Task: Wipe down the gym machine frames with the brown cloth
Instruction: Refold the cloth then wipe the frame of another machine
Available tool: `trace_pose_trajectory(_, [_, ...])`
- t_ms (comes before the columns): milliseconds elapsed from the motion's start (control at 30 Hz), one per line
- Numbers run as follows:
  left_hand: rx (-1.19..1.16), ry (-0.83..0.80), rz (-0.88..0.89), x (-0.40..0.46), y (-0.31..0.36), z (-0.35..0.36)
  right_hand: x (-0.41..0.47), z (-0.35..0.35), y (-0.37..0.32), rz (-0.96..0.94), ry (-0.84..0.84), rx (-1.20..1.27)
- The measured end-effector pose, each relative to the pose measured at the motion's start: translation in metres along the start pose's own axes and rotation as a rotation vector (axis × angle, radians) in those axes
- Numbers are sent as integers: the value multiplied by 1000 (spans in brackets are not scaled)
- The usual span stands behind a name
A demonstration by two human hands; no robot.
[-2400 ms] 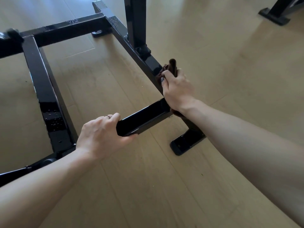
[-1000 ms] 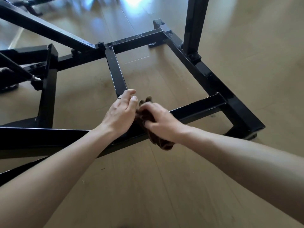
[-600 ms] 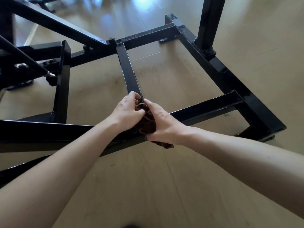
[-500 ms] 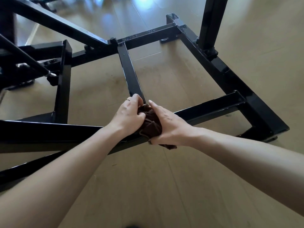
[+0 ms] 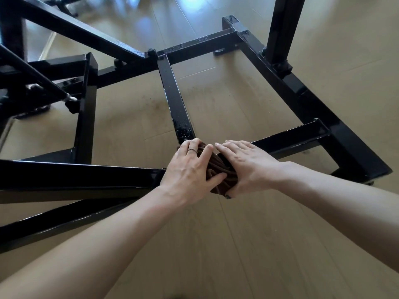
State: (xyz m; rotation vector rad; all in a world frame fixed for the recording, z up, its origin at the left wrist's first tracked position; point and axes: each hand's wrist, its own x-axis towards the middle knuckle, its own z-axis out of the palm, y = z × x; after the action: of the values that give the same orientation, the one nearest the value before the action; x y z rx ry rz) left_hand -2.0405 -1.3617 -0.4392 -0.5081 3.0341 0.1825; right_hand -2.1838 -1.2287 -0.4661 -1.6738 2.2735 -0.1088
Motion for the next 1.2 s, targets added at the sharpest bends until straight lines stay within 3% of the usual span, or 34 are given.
trace_pose_trajectory(100, [-131, 34, -46, 6, -6, 4, 2, 0, 2, -5, 24, -56])
trace_pose_trajectory(233, [-313, 15, -263, 39, -29, -2, 7, 4, 4, 9, 37, -80])
trace_pose_trajectory(533, [-402, -25, -619, 114, -50, -22, 11, 13, 3, 5, 90, -132])
trace_pose_trajectory(833, [-362, -163, -582, 41, -24, -5, 9, 9, -4, 22, 90, -96])
trace_pose_trajectory(1200, [-464, 39, -814, 171, -83, -16, 12, 16, -6, 63, 83, -155])
